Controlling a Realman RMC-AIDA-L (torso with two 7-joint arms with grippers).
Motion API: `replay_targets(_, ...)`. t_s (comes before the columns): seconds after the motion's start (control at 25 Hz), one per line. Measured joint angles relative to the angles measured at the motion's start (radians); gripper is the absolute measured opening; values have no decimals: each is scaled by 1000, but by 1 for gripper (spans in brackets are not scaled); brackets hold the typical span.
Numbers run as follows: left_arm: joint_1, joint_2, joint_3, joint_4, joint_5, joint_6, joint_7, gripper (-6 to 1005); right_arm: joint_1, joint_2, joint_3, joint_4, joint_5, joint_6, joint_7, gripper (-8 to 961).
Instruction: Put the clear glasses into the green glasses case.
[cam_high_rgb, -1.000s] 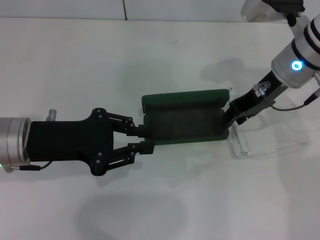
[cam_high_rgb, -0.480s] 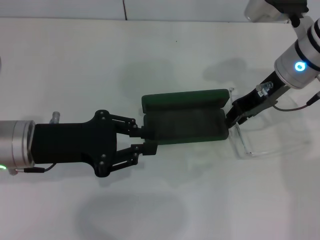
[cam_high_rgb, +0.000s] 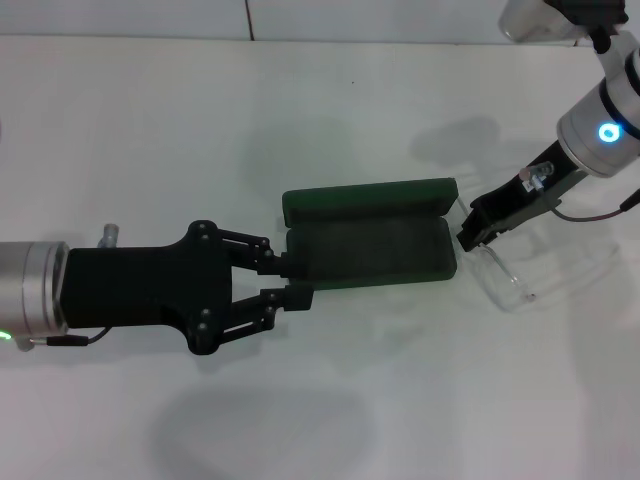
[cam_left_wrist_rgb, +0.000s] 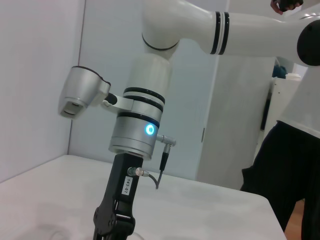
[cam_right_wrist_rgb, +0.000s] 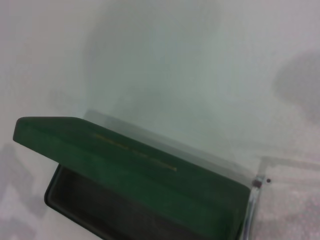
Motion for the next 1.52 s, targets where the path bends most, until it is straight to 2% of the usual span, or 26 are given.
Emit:
replay_targets(0.48, 1, -1, 0, 0, -7, 0, -7, 266, -46, 1, 0, -59, 2, -42, 7, 145)
replay_targets(1.36, 10, -4, -3, -12, -11, 0, -4, 262, -103, -2, -43, -149, -10, -65, 3, 133)
replay_targets(1.52, 10, -4, -3, -15, -11, 0, -2, 261, -142, -3, -54, -201, -11, -65, 0, 124)
